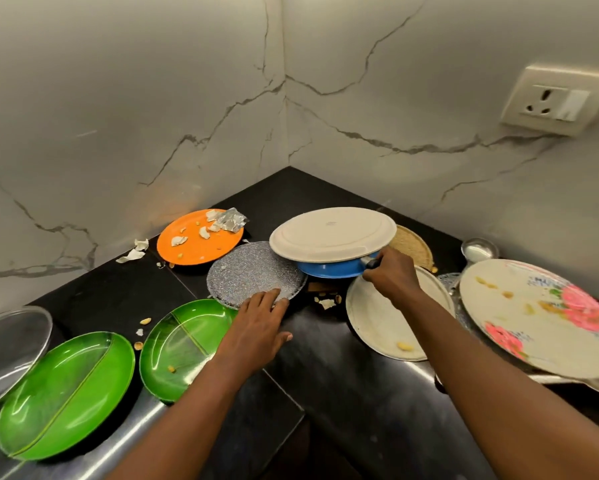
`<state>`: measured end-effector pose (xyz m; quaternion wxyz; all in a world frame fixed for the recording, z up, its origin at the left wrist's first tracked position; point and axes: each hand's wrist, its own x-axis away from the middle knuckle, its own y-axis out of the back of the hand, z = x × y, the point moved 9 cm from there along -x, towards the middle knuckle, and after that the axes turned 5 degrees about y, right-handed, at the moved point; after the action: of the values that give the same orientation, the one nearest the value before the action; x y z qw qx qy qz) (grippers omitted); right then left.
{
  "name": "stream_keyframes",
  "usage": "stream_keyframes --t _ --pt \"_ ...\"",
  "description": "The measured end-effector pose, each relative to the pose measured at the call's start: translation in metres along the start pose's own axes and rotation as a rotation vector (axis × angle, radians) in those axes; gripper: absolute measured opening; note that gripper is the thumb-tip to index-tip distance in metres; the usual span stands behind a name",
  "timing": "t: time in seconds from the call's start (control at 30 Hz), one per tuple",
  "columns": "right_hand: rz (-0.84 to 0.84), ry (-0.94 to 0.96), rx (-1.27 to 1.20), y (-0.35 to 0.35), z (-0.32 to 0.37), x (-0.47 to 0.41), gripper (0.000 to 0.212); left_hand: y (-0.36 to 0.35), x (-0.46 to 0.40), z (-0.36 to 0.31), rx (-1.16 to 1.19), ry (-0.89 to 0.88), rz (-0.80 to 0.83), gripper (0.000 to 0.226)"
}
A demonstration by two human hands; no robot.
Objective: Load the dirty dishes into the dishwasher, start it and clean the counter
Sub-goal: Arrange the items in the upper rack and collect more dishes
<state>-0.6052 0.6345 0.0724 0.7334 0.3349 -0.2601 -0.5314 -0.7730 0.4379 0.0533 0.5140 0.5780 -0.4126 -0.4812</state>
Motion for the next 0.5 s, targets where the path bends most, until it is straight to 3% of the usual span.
stream_keyframes --t 0.17,0.37,0.5 --pt "0.098 -0.024 0.147 0.048 0.014 0.01 0.023 0.007 0.006 -0.003 0.0 -0.015 -0.025 0.064" --pt "0.161 0.023 0.376 0.088 0.031 0.017 0.029 0.016 -0.002 -0.003 0.015 -0.004 -0.054 0.062" --pt "0.184 -0.008 0.36 0.105 0.038 0.017 0.029 0.016 -0.002 -0.003 0.028 0.011 -0.03 0.061"
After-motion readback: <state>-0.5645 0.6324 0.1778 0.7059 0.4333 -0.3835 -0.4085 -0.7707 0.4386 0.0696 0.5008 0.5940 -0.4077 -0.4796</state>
